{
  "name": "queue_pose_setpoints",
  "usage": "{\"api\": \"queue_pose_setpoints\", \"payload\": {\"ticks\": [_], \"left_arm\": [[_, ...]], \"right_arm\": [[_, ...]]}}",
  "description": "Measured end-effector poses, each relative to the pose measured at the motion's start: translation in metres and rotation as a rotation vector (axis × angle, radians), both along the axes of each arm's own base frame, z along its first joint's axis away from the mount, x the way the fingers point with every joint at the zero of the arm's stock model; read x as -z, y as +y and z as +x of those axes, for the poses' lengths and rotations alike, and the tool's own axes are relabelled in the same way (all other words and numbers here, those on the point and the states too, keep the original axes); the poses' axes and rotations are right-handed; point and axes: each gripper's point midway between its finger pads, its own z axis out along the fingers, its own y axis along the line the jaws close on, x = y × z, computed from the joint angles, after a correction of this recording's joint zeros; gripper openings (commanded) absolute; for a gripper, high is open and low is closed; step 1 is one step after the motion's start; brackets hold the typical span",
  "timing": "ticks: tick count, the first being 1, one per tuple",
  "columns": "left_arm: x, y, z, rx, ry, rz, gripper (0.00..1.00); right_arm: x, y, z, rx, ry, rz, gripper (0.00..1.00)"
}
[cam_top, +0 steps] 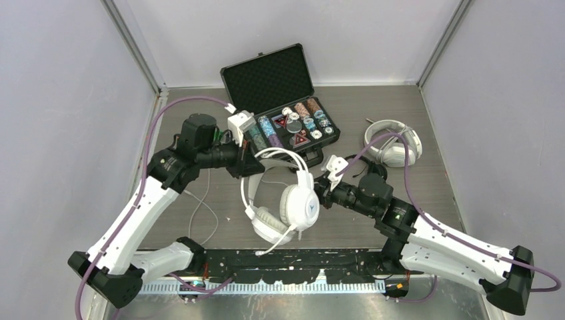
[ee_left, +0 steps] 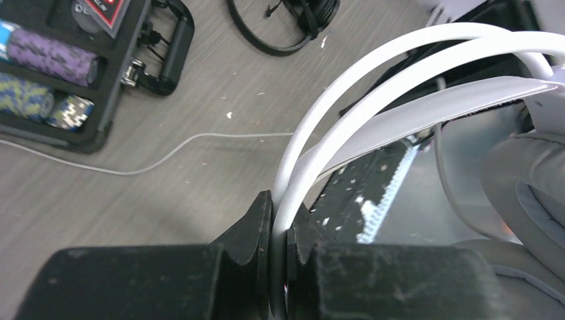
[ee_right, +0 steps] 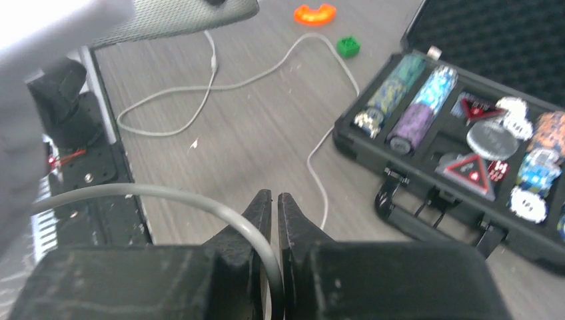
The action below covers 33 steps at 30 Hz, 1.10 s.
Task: Wrap the headphones
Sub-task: Wrap the headphones cable around the headphones.
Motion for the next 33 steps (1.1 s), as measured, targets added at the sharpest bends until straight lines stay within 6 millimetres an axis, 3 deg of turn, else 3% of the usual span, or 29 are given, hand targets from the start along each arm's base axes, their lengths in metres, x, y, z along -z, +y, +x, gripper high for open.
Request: {"api": "queue_pose_setpoints", "payload": {"ticks": [5, 11, 19, 26, 27, 32, 33], "left_arm": [[-0.016, -0.001, -0.010, -0.089, 0.128, -0.089, 0.00], [-0.030, -0.003, -0.019, -0.134, 0.210, -0.157, 0.00], [-0.038, -0.005, -0.019, -0.162, 0.258, -0.198, 0.00], [-0.060, -0.014, -0.020, -0.136, 0.259, -0.290, 0.00], [-0.063, -0.015, -0.021, -0.129, 0.256, -0.302, 0.00], [-0.072, -0.018, -0.024, -0.100, 0.244, -0.335, 0.00], [-0.074, -0.018, -0.025, -0.088, 0.238, -0.340, 0.00]], "right_arm": [[-0.003, 0.009, 0.010, 0.004, -0.081, 0.048, 0.23], [0.023, 0.015, 0.014, 0.006, -0.079, 0.062, 0.27], [0.028, 0.016, 0.010, 0.007, -0.059, 0.154, 0.31], [0.050, 0.021, 0.011, 0.012, 0.011, 0.167, 0.33], [0.053, 0.022, 0.011, 0.012, 0.020, 0.165, 0.32], [0.064, 0.020, 0.010, 0.023, 0.047, 0.176, 0.02], [0.065, 0.019, 0.010, 0.029, 0.047, 0.180, 0.00]]}}
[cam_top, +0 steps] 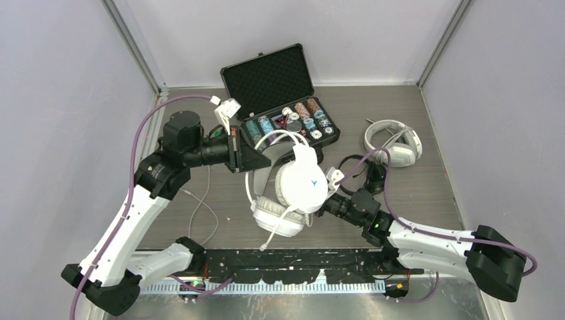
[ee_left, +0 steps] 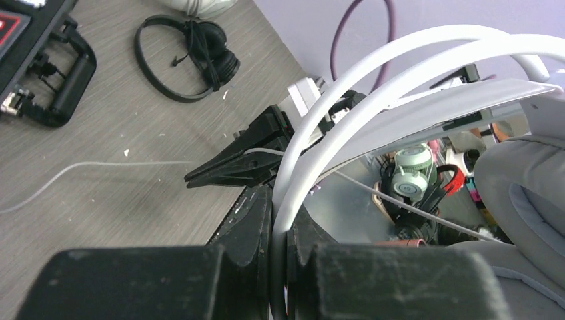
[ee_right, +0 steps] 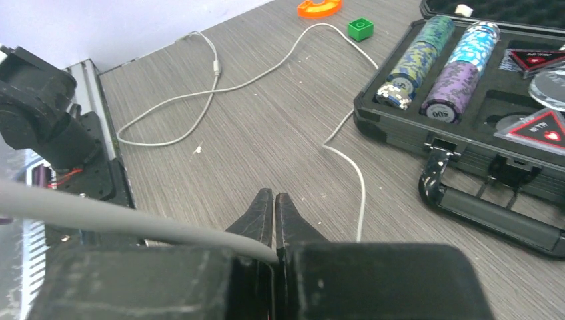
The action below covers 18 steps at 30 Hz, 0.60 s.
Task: Wrap the headphones
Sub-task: Wrap the headphones cable around the headphones.
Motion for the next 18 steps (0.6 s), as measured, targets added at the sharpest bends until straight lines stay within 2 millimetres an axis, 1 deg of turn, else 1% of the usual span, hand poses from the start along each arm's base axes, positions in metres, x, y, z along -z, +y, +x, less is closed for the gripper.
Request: {"api": "queue_pose_setpoints", "payload": {"ticks": [2, 3, 5, 7, 9, 11, 13, 16, 18], "left_arm": [[-0.003, -0.001, -0.004, 0.040, -0.030, -0.007, 0.00], [-0.003, -0.001, -0.007, 0.071, -0.054, -0.008, 0.00], [-0.003, -0.002, -0.013, 0.132, -0.093, -0.004, 0.00], [0.001, -0.003, -0.019, 0.201, -0.124, 0.005, 0.00], [0.008, -0.004, -0.025, 0.274, -0.159, 0.021, 0.00], [0.016, -0.002, -0.028, 0.320, -0.198, 0.047, 0.00], [0.024, 0.001, -0.030, 0.353, -0.250, 0.078, 0.00], [0.038, 0.007, -0.031, 0.387, -0.334, 0.132, 0.00], [0.049, 0.011, -0.027, 0.391, -0.382, 0.179, 0.00]], "right_arm": [[0.004, -0.004, 0.001, 0.016, -0.001, -0.003, 0.00], [0.002, -0.006, 0.001, 0.024, -0.009, -0.007, 0.00], [-0.006, -0.010, 0.002, 0.032, -0.035, -0.015, 0.00], [-0.022, -0.012, 0.005, 0.048, -0.071, -0.024, 0.00], [-0.047, -0.015, 0.011, 0.068, -0.117, -0.025, 0.00], [-0.065, -0.017, 0.015, 0.083, -0.149, -0.029, 0.00], [-0.078, -0.020, 0.020, 0.099, -0.164, -0.049, 0.00], [-0.085, -0.021, 0.027, 0.114, -0.152, -0.092, 0.00], [-0.083, -0.018, 0.031, 0.112, -0.112, -0.149, 0.00]]}}
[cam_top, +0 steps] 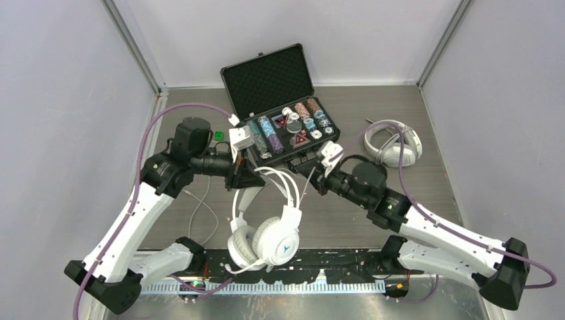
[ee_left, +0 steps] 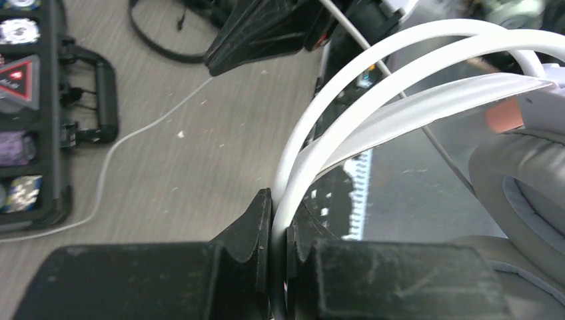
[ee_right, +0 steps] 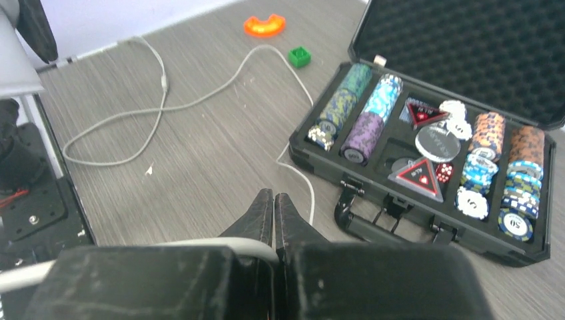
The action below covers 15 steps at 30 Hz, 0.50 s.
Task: Wrap the headphones
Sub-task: Wrap the headphones cable around the headphones.
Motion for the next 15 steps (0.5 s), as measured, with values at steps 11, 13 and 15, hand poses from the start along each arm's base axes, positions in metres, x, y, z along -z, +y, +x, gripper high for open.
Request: {"api": "queue_pose_setpoints", "payload": {"ticks": [11, 13, 15], "left_arm": [[0.051, 0.030, 0.035, -0.105, -0.191, 0.247, 0.00], [0.059, 0.037, 0.042, -0.141, -0.204, 0.290, 0.00], [0.066, 0.044, 0.050, -0.184, -0.218, 0.337, 0.00]], "right_arm": [[-0.008, 0.010, 0.000, -0.017, 0.236, -0.227, 0.00], [-0.007, 0.011, -0.003, -0.023, 0.289, -0.251, 0.00], [-0.004, 0.013, -0.007, -0.031, 0.357, -0.280, 0.00]]}}
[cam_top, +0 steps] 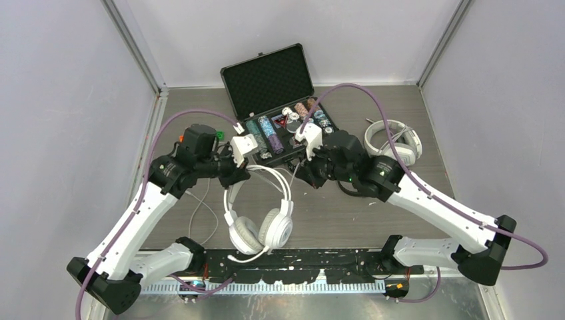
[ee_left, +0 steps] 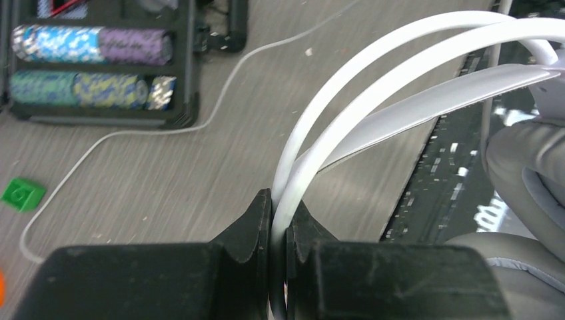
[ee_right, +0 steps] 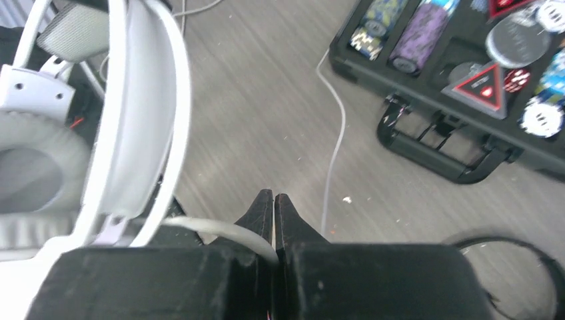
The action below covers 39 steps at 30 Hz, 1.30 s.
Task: Wrap the headphones
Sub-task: Wrap the headphones cable around the headphones.
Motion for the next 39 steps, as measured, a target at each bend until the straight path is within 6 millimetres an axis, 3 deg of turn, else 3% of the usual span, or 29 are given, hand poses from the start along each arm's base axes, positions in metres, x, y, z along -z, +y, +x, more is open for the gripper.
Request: {"api": "queue_pose_setpoints", "payload": {"ticks": [13, 17, 26, 39], "left_arm": [[0.014, 0.042, 0.037, -0.294, -0.102, 0.221, 0.00], [0.014, 0.053, 0.043, -0.357, -0.130, 0.266, 0.00], [0.013, 0.072, 0.053, -0.501, -0.146, 0.304, 0.00], [0.012, 0.074, 0.056, -0.611, -0.112, 0.260, 0.00]], "right_arm": [[0.014, 0.033, -0.029, -0.025, 0.424, -0.029, 0.00], [0.017, 0.038, -0.029, -0.009, 0.479, -0.042, 0.00], [0.004, 0.056, -0.037, -0.036, 0.573, 0.034, 0.00], [-0.010, 0.098, -0.036, -0.093, 0.670, 0.265, 0.22]]}}
